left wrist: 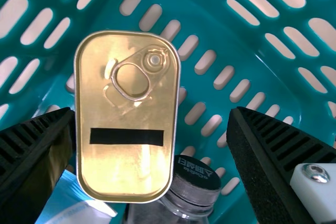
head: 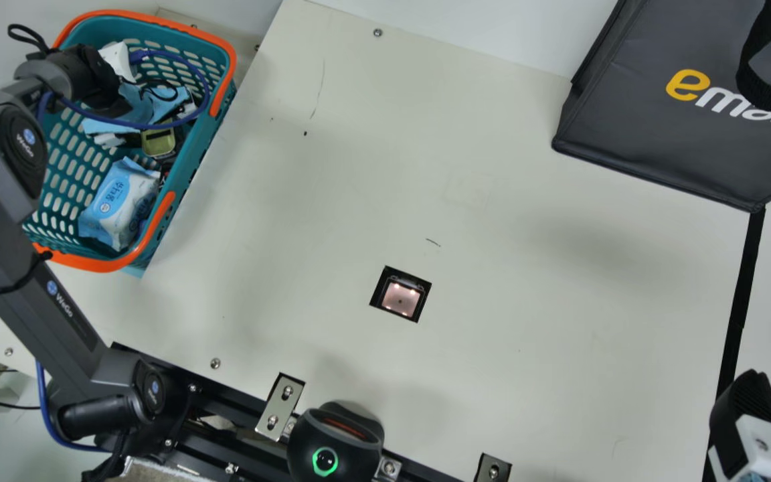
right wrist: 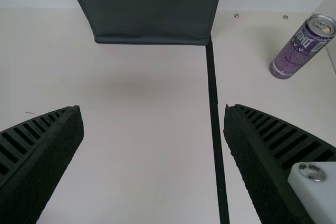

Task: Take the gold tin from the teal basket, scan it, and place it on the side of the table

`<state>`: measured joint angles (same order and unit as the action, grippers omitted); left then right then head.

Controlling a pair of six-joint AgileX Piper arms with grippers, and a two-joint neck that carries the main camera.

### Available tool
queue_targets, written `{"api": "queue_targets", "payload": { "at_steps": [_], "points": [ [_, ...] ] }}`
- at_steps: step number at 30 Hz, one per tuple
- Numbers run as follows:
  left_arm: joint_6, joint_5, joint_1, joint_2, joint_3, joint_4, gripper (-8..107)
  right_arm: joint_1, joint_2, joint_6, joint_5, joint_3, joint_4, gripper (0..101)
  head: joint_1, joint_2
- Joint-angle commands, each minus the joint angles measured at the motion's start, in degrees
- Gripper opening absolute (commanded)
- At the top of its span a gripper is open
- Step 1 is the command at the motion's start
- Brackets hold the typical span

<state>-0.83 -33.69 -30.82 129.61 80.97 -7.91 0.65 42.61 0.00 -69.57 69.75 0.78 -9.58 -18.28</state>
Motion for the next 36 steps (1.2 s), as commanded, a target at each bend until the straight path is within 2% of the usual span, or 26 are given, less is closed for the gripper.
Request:
{"api": "queue_targets", "payload": {
  "at_steps": [1,11,24,36],
  "points": [
    [0.2,-0.1,-0.2,0.2,0.2,0.6,90,0.0,0.0,0.0,0.0,0.0,0.0,95,1.7,-0.1],
    [1.1,0.4,-1.1,1.7,0.7,2.3,90,0.0,0.0,0.0,0.0,0.0,0.0,95,1.7,-0.1],
    [2.4,0.9,-1.2,2.3,0.9,1.0,90,0.0,0.0,0.0,0.0,0.0,0.0,95,1.7,-0.1],
    [2.8,0.4,-1.5,2.7,1.5,0.3,10,0.0,0.0,0.0,0.0,0.0,0.0,95,1.7,-0.1]
  ]
}}
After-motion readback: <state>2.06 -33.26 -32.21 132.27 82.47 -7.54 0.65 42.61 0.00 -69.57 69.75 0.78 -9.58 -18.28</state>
